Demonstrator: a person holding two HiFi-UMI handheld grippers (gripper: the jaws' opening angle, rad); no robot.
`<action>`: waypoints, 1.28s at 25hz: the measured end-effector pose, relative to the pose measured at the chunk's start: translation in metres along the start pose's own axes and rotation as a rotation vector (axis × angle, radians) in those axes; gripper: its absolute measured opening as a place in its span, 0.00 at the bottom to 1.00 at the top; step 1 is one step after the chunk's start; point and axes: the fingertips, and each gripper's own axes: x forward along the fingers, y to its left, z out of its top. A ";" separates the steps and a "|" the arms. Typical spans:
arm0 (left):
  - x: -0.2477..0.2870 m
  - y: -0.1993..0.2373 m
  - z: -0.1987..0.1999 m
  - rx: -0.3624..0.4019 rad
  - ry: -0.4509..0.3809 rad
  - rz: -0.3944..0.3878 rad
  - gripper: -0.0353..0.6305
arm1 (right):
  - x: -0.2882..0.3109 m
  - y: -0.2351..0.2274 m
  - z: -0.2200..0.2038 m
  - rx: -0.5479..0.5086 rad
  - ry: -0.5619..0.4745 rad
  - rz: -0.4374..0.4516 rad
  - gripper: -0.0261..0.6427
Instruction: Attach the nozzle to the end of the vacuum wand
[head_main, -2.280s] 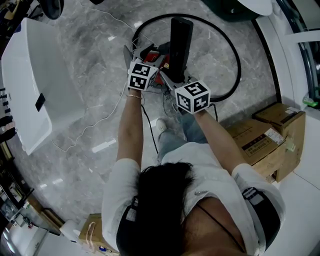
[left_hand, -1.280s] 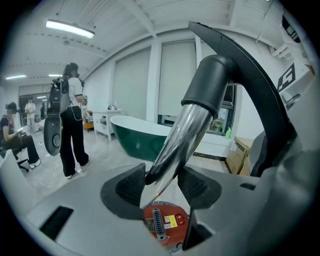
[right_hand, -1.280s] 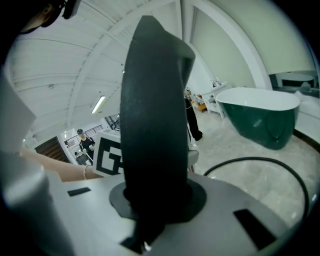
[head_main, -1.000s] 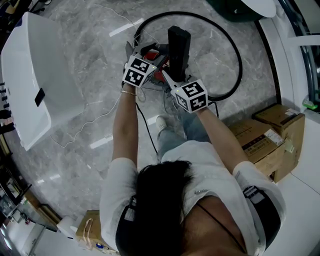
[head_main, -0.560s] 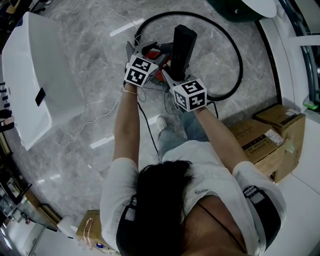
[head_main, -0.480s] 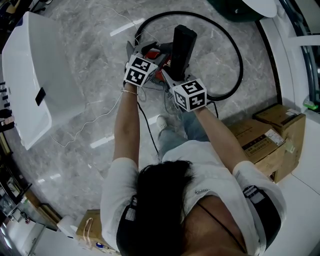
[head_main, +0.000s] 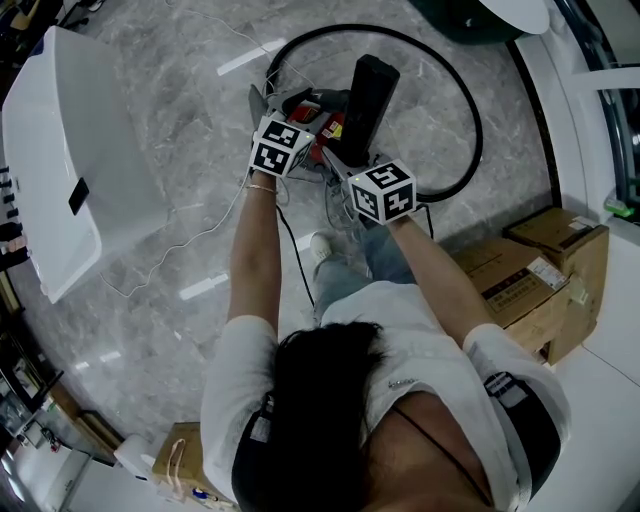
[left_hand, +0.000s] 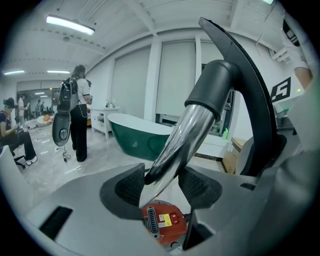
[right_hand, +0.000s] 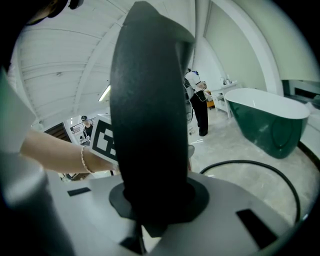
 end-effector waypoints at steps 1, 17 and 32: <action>0.001 0.000 0.000 -0.006 -0.001 0.000 0.36 | -0.001 -0.001 0.000 0.005 0.001 0.003 0.11; 0.001 -0.023 -0.016 -0.016 0.053 -0.027 0.37 | -0.021 -0.004 -0.010 0.050 -0.001 0.050 0.39; -0.001 -0.032 -0.024 -0.005 0.072 -0.015 0.38 | -0.065 -0.015 -0.005 0.004 -0.080 -0.016 0.46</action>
